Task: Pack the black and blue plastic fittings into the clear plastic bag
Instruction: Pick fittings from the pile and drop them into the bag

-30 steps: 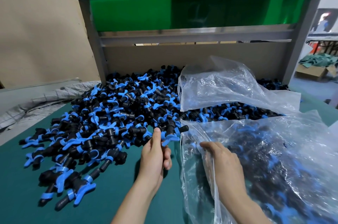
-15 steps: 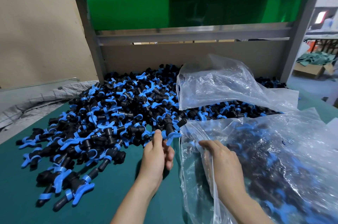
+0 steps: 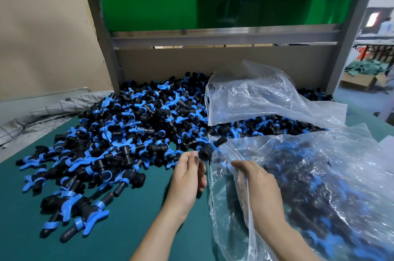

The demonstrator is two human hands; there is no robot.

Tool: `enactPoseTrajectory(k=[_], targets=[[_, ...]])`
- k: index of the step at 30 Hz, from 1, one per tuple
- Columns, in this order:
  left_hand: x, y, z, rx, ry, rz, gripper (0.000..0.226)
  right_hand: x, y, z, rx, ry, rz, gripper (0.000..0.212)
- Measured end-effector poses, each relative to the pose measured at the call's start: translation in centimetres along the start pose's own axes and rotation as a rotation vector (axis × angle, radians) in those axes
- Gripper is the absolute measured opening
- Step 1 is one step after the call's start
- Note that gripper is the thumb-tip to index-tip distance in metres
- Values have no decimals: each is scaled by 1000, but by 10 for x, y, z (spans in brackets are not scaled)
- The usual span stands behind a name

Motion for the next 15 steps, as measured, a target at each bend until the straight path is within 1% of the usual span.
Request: enactPoseTrajectory(k=[4, 10, 15], targets=[[2, -1, 0, -15, -45, -22, 23, 0, 0, 0, -10, -3, -1, 40], [1, -1, 0, -37, -45, -9, 23, 2, 1, 2, -25, -12, -5, 39], [1, 0, 1, -50, -33, -14, 25, 2, 1, 3, -7, -4, -7, 42]])
Point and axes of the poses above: each hand's wrist, its own y-axis away from the middle knuckle, its own z-axis out of the back of the hand, x = y × z, the point moved 3 cm from there along -y, towards the middle knuckle, and after that the axes turned 15 degrees about z, right-handed, at the moved point
